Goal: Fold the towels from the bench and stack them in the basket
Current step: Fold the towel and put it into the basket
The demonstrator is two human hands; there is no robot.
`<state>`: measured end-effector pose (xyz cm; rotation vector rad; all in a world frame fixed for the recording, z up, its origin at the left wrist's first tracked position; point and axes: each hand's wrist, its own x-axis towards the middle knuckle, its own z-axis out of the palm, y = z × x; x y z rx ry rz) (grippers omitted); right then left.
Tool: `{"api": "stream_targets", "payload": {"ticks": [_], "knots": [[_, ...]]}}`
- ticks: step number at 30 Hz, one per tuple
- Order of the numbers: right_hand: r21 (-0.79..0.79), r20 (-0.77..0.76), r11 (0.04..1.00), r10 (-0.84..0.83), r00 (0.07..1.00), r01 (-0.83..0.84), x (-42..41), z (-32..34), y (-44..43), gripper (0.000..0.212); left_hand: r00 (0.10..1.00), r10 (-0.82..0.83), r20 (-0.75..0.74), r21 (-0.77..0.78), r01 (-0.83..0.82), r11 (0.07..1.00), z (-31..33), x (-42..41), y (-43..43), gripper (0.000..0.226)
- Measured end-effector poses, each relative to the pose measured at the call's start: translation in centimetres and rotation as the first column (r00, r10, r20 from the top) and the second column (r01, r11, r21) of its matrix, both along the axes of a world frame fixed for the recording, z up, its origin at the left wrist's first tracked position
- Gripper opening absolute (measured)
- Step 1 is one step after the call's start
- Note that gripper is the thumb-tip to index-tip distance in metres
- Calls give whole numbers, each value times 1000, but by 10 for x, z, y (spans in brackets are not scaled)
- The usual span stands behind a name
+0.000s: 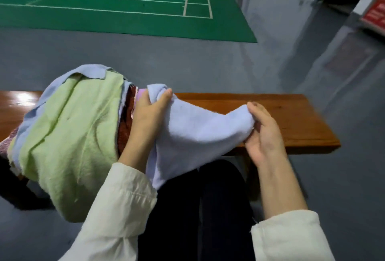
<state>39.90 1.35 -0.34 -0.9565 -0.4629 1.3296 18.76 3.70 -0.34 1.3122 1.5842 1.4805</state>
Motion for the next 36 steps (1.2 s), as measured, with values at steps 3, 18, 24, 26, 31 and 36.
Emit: {"api": "stream_targets", "payload": {"ticks": [3, 18, 24, 26, 31, 36], "knots": [[-73, 44, 996, 64, 997, -60, -14, -24, -1, 13, 977, -80, -198, -263, 26, 964, -29, 4, -3, 30], [-121, 310, 895, 445, 840, -429, -54, -53, -16, 33, 970, -104, -219, -141, 74, 987, -92, 44, -48, 16], [-105, 779, 942, 277, 562, -319, -46, -62, -12, 19, 956, -190, 223, -160, 228, 961, -76, 41, -56, 16], [-76, 864, 956, 205, 459, -285, -44, -62, -14, 28, 944, -242, 226, -143, 278, 950, -69, 32, -56, 15], [12, 761, 972, 144, 633, -236, -43, -58, -13, 38, 888, -383, -255, -125, 363, 923, -58, 12, -56, 17], [-6, 680, 924, 284, 676, -382, -52, -52, -19, 23, 877, -266, -400, 37, 306, 951, -59, 1, -60, 20]]}}
